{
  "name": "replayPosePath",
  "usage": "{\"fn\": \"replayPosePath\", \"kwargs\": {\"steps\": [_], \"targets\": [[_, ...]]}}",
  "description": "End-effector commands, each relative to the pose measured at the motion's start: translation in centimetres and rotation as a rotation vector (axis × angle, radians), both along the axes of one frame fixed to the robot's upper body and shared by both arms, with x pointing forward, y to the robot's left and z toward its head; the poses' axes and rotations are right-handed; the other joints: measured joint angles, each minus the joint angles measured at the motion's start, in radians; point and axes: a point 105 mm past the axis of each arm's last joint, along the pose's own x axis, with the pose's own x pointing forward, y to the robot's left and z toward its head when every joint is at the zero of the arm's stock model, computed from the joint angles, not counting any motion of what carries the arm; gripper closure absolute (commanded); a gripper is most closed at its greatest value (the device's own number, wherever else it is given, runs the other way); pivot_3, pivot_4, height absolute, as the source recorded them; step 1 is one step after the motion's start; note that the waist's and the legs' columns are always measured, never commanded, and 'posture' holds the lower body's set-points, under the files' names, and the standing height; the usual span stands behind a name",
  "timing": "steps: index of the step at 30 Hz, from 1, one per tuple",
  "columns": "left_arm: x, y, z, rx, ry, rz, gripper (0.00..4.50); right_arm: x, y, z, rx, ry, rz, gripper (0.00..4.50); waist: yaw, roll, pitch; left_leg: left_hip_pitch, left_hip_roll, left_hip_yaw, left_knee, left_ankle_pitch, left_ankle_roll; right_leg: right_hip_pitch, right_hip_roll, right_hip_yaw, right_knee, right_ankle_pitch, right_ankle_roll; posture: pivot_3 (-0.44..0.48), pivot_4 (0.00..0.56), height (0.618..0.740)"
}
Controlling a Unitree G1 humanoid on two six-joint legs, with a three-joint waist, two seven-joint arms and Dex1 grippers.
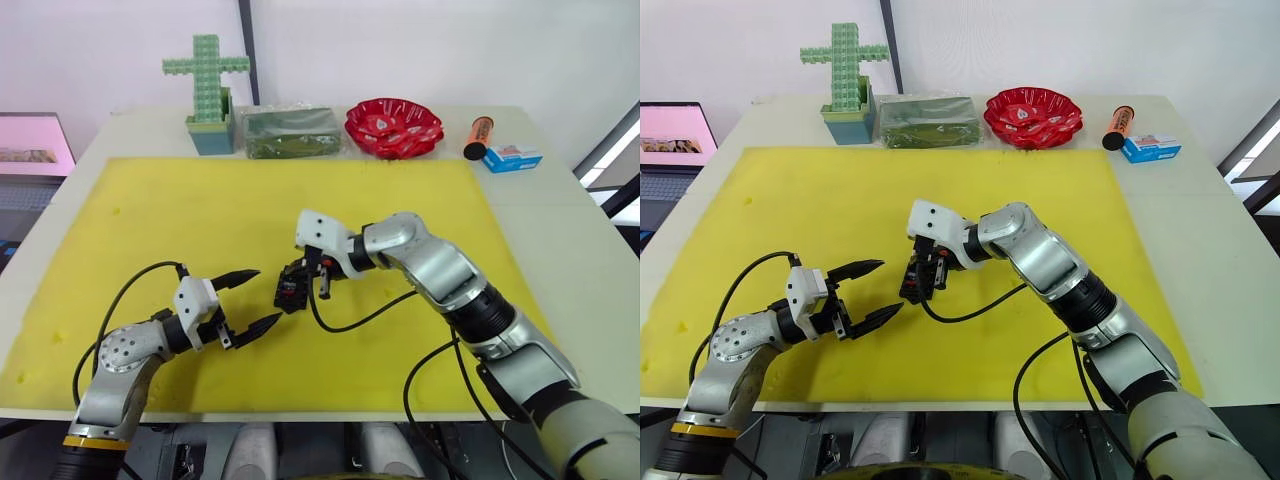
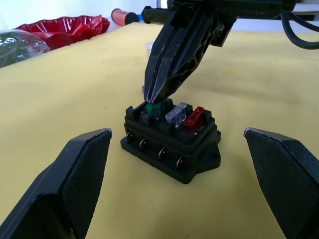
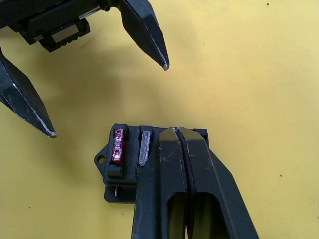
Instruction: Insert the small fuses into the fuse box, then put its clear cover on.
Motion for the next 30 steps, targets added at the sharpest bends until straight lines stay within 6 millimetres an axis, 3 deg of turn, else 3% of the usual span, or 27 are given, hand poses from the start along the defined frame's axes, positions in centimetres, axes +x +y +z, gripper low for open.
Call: {"fn": "replayPosePath", "kwargs": {"steps": [1, 10, 19, 30], "targets": [[0.0, 0.1, 1.2, 0.000, -0.048, -0.003, 0.00, -0.1, -0.3, -1.7, -0.049, 0.036, -0.015, 4.48, 0.000, 0.000, 0.000, 0.000, 0.000, 0.000, 0.000, 0.000, 0.000, 0.000, 0.000, 0.000, 0.000, 0.000, 0.000, 0.000, 0.150, 0.740], [0.1, 0.0, 1.3, 0.001, -0.049, -0.002, 0.00, -0.5, -1.7, -5.1, -0.160, 0.110, -0.042, 4.48, 0.002, 0.000, -0.004, 0.002, 0.000, 0.000, 0.000, 0.000, 0.000, 0.003, 0.000, 0.000, 0.000, 0.000, -0.001, 0.000, 0.150, 0.740], [0.1, 0.0, 1.4, 0.002, -0.049, 0.004, 0.00, -0.7, -2.4, -6.5, -0.181, 0.157, -0.064, 4.48, 0.002, 0.001, -0.008, 0.014, 0.000, 0.001, -0.003, 0.000, 0.000, 0.013, -0.002, 0.000, -0.001, -0.004, -0.006, 0.000, 0.150, 0.740], [0.1, 0.1, 1.5, 0.002, -0.049, 0.008, 0.00, -0.1, -1.8, -5.2, -0.112, 0.127, -0.062, 4.48, 0.002, 0.001, -0.008, 0.014, 0.000, 0.001, -0.003, 0.000, 0.000, 0.013, -0.002, 0.000, -0.001, -0.004, -0.006, 0.000, 0.150, 0.740]]}}
